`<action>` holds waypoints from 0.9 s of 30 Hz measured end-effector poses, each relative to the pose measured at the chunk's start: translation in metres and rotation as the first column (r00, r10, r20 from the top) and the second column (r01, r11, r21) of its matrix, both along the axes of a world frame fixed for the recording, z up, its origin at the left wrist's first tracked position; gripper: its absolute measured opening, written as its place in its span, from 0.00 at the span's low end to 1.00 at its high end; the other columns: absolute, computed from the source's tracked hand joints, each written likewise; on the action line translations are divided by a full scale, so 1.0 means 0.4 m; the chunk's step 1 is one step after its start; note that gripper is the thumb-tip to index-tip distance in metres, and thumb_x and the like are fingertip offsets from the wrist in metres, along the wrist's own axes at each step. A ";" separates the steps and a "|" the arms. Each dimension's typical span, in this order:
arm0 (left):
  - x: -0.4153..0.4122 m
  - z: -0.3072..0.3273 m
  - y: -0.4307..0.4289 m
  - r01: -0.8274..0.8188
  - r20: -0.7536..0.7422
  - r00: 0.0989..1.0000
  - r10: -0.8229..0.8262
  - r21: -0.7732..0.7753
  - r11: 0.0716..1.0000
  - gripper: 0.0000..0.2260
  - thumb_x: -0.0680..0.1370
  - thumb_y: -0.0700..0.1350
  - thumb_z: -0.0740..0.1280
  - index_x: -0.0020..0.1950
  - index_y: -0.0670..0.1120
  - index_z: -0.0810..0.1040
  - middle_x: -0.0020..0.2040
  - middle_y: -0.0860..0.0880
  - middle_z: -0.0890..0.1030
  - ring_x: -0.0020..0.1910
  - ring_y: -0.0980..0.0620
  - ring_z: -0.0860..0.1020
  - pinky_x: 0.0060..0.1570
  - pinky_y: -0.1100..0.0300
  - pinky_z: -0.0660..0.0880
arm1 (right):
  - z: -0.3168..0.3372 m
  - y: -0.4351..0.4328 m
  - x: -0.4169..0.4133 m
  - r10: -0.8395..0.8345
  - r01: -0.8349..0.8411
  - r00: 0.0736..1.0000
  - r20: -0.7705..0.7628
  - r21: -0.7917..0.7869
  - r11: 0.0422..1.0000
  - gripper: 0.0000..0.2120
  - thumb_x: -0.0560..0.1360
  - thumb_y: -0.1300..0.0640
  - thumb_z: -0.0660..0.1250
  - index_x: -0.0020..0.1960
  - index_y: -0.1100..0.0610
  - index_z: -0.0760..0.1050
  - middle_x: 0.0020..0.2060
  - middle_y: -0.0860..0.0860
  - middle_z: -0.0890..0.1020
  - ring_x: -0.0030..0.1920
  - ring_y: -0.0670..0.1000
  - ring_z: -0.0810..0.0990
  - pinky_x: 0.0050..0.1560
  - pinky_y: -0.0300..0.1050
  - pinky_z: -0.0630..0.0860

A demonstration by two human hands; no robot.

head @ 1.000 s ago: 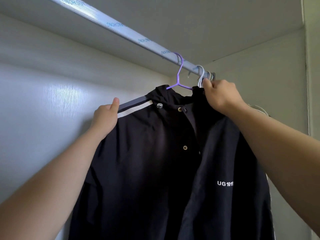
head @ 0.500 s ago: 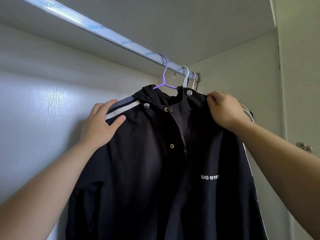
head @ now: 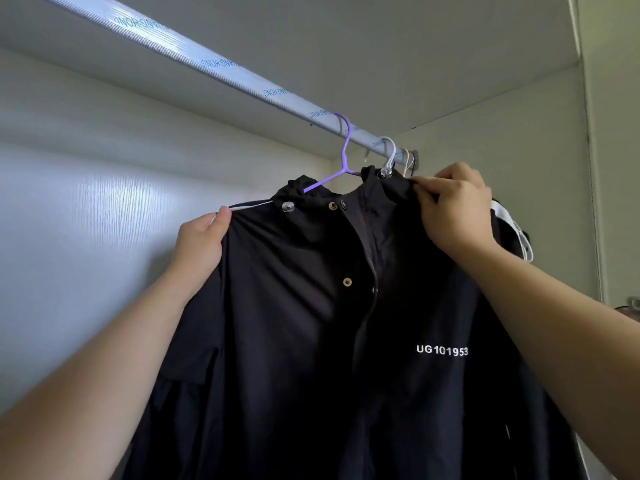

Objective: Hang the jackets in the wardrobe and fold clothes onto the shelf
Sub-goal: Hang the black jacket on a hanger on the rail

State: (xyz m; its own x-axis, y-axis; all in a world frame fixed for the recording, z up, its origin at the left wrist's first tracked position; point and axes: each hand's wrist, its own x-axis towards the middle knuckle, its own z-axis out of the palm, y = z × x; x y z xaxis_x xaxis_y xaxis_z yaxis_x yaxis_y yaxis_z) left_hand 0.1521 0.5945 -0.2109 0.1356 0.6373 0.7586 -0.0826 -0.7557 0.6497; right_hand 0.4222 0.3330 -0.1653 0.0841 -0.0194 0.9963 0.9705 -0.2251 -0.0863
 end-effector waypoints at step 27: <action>0.136 0.090 -0.107 -0.486 -0.096 0.810 0.578 0.442 0.754 0.25 0.86 0.52 0.47 0.32 0.43 0.63 0.29 0.44 0.70 0.35 0.38 0.71 0.43 0.49 0.68 | -0.073 -0.105 0.045 -0.268 0.156 0.792 -0.549 -0.243 0.957 0.36 0.83 0.36 0.40 0.54 0.60 0.79 0.54 0.65 0.80 0.55 0.67 0.78 0.55 0.57 0.72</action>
State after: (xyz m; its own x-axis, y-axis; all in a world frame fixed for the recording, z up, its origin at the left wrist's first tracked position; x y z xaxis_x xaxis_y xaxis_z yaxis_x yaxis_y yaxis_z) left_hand 0.2065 0.5519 -0.1748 0.0487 0.3229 0.9452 0.5131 -0.8200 0.2537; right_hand 0.4403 0.2911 -0.1946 0.6521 0.0653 0.7553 0.6822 -0.4851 -0.5470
